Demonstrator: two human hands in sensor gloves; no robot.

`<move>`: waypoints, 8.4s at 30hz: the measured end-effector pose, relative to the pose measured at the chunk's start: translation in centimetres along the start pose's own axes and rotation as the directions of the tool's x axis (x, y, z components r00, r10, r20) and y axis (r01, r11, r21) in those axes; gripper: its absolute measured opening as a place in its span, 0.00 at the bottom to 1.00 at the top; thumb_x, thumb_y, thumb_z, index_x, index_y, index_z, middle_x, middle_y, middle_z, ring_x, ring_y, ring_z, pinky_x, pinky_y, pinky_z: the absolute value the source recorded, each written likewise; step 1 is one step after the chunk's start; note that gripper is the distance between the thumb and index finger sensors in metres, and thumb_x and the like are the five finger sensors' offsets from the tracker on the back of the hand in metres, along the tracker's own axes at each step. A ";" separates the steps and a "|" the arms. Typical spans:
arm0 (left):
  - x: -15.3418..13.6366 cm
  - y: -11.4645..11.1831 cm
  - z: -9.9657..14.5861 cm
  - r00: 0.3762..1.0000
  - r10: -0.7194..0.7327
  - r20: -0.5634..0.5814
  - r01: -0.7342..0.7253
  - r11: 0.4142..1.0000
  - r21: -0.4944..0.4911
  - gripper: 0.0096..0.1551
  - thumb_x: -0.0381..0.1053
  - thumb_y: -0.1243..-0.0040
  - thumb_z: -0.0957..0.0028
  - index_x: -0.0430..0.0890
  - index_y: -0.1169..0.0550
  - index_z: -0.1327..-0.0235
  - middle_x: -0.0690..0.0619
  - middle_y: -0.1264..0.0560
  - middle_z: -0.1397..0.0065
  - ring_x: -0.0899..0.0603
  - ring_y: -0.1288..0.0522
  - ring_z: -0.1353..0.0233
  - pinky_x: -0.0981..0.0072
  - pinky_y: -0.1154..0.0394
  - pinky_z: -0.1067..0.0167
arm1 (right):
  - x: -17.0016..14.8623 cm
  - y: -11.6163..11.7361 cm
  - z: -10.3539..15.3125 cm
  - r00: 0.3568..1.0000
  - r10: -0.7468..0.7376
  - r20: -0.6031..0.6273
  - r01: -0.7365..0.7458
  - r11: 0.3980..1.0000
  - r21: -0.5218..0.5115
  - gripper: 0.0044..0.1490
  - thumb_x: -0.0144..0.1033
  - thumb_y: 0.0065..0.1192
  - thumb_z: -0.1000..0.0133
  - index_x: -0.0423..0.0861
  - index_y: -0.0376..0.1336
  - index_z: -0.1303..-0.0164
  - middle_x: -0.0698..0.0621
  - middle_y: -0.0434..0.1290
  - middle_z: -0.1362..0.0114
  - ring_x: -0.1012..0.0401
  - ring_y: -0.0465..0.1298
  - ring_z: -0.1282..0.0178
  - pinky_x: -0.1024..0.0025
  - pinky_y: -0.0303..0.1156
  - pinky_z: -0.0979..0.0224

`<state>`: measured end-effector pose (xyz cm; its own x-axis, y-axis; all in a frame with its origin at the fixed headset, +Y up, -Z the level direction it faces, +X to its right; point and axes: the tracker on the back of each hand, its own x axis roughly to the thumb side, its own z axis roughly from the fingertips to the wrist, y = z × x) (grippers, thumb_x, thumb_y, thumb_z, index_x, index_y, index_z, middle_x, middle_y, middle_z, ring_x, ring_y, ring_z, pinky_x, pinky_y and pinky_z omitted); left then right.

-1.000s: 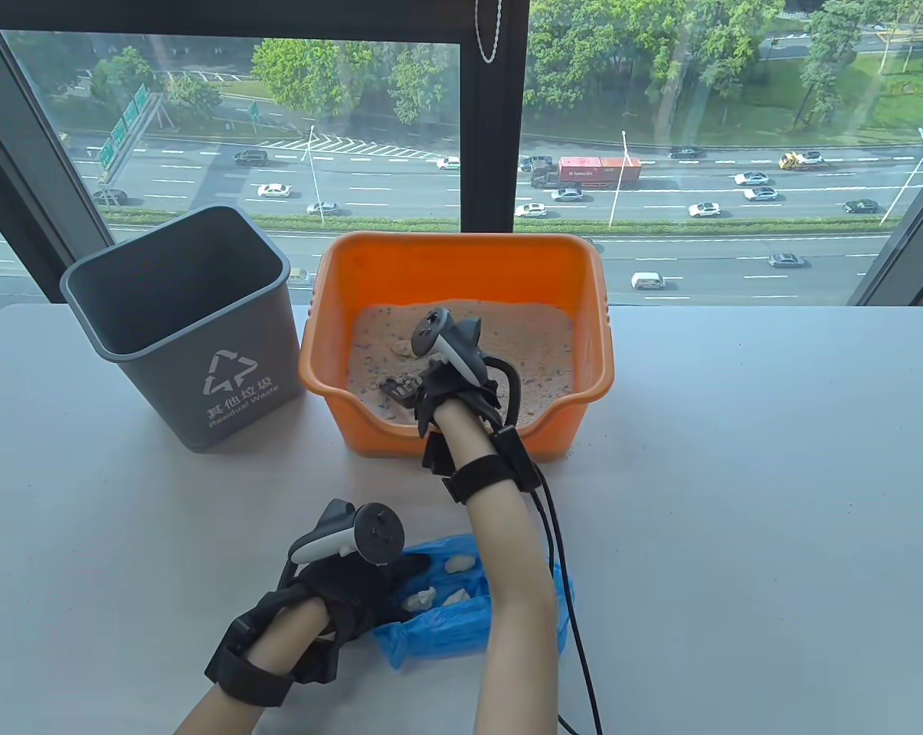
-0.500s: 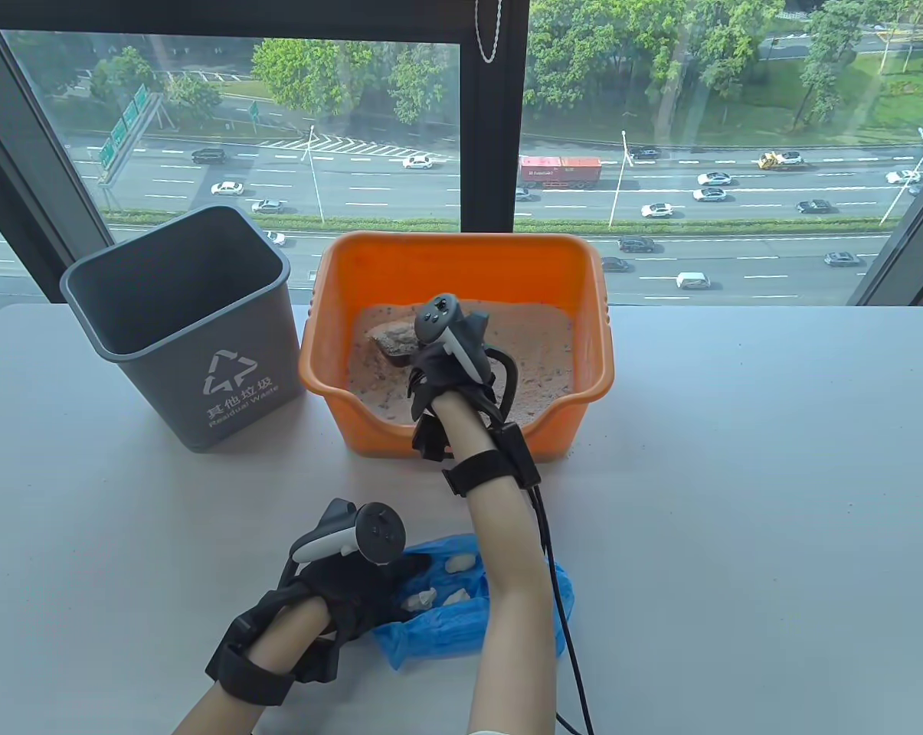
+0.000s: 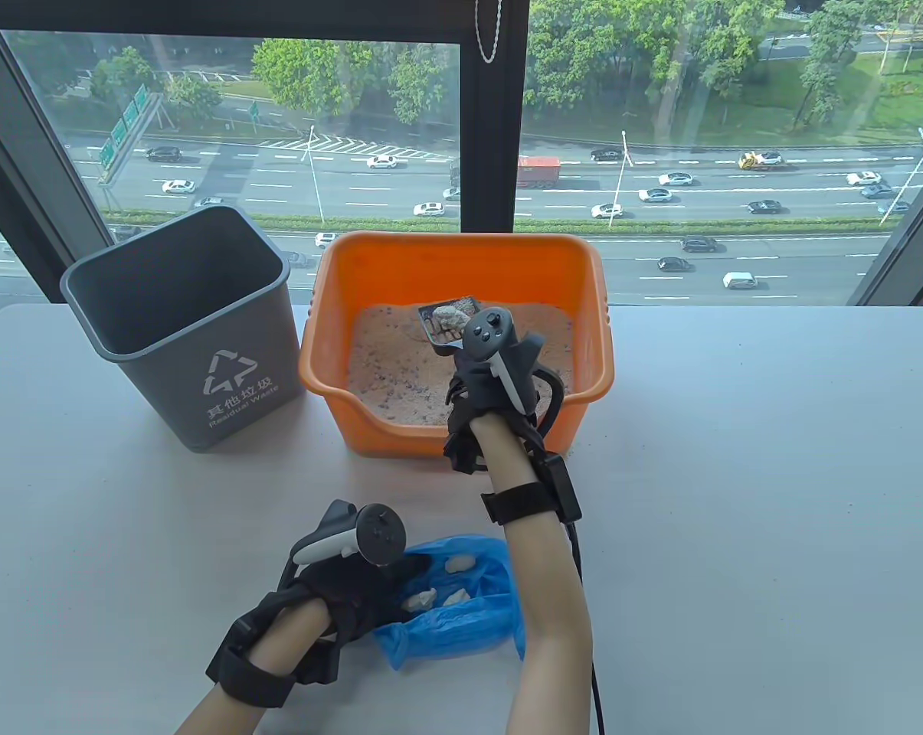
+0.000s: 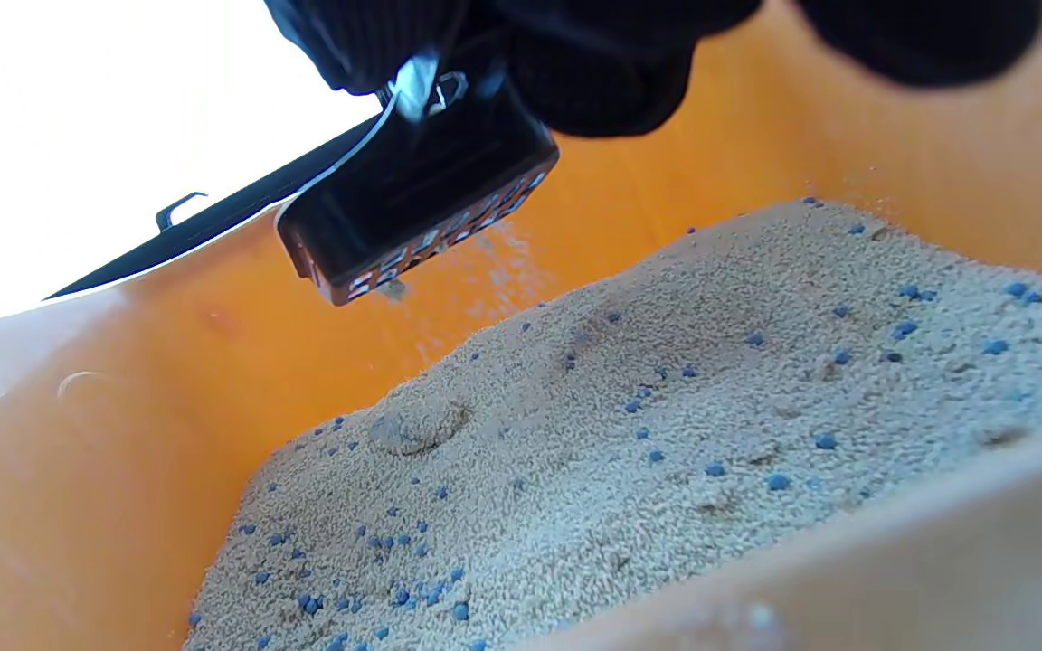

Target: Scoop cat litter

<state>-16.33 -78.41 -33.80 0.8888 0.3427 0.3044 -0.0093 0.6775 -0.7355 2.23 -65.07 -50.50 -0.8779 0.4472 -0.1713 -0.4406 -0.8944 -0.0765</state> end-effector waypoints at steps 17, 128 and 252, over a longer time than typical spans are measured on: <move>0.1 -0.1 0.0 1.000 -0.011 -0.007 0.011 1.000 0.003 0.50 0.59 0.37 0.47 0.64 0.58 0.26 0.59 0.22 0.59 0.56 0.19 0.70 0.63 0.21 0.62 | -0.6 -1.8 1.5 0.993 -0.101 0.061 0.109 0.983 -0.151 0.38 0.44 0.57 0.50 0.38 0.57 0.33 0.40 0.71 0.47 0.69 0.73 0.75 0.70 0.74 0.68; 0.0 -0.2 -0.1 1.000 0.009 -0.004 -0.009 1.000 0.004 0.58 0.61 0.38 0.47 0.57 0.67 0.30 0.60 0.23 0.60 0.56 0.19 0.71 0.63 0.21 0.62 | 3.8 6.1 -4.9 0.989 0.035 -0.144 0.013 0.948 0.317 0.41 0.41 0.53 0.47 0.36 0.47 0.29 0.41 0.67 0.45 0.69 0.71 0.71 0.69 0.73 0.63; 0.1 -0.4 0.0 1.000 -0.023 -0.020 0.023 0.999 0.036 0.58 0.61 0.38 0.47 0.57 0.67 0.30 0.60 0.23 0.60 0.55 0.19 0.70 0.62 0.21 0.62 | -4.8 -6.3 20.8 0.836 0.324 0.443 -0.509 0.759 0.405 0.34 0.35 0.67 0.52 0.38 0.65 0.35 0.29 0.70 0.39 0.61 0.77 0.72 0.62 0.74 0.66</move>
<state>-16.25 -78.71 -33.47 0.8976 0.3143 0.3090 -0.0052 0.7086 -0.7056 5.33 -61.45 -28.76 -0.9597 0.0876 0.2671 0.0364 -0.9035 0.4271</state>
